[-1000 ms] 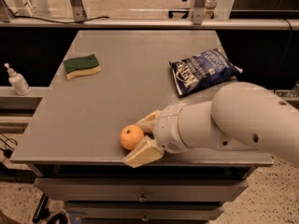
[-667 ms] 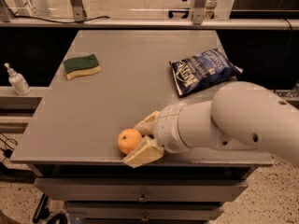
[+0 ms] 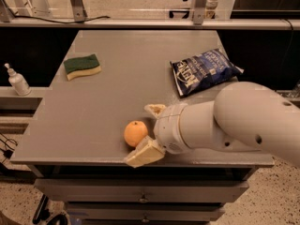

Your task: Move orange near sponge

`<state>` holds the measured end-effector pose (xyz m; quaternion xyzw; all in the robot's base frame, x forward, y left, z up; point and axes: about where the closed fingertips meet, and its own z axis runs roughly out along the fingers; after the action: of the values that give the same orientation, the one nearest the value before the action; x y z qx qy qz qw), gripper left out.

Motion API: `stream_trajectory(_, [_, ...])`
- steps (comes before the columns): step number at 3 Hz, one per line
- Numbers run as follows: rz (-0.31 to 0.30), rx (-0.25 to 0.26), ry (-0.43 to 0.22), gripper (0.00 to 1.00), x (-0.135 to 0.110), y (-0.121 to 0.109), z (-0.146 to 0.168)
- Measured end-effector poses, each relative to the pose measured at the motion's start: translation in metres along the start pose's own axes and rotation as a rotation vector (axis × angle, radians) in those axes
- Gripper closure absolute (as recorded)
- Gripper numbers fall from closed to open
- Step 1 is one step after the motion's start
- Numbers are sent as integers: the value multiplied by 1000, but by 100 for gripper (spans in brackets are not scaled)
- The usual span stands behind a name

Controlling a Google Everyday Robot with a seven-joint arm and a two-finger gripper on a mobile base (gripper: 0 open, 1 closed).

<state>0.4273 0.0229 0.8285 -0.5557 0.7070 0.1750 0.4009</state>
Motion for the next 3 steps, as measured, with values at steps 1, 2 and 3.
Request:
stream_trajectory(1, [-1,-3,-5,0,-3,-1,0])
stream_trajectory(2, [36,-17,-26,0,-8,-3,-2])
stream_trajectory(3, [78,-30,-30,0,-6,-1,-3])
